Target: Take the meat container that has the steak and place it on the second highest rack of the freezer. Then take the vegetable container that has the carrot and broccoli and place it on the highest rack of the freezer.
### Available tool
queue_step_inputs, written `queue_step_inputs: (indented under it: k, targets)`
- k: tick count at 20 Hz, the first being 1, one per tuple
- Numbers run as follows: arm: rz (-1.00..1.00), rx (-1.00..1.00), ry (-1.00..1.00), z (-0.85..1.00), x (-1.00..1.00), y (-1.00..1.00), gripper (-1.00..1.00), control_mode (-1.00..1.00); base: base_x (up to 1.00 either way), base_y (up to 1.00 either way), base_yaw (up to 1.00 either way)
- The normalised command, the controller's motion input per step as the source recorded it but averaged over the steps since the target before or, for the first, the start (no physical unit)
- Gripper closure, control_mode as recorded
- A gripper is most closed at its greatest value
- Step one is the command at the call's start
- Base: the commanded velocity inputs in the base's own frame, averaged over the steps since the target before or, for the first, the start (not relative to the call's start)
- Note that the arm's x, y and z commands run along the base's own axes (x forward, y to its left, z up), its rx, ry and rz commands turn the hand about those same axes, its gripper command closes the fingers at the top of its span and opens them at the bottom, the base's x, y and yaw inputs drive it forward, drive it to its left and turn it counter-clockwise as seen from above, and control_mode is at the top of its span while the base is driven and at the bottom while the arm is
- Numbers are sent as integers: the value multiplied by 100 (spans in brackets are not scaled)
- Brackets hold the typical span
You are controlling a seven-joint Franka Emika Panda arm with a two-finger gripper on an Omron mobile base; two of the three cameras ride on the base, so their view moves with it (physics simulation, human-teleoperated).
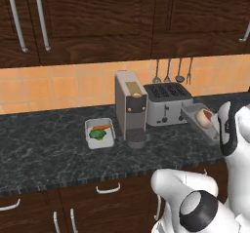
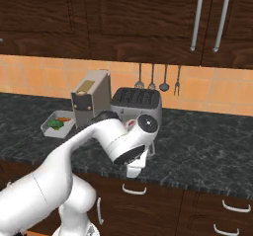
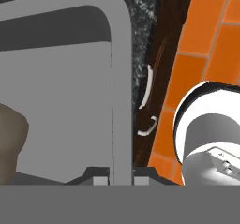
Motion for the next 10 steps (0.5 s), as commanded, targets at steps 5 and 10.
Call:
queue_step_inputs:
  k: [5, 10]
  targets:
    - [0, -1, -1, 49, -2, 98, 100, -100, 0, 0, 0]
    - [0, 0, 0, 34, -2, 86, 100, -100, 0, 0, 0]
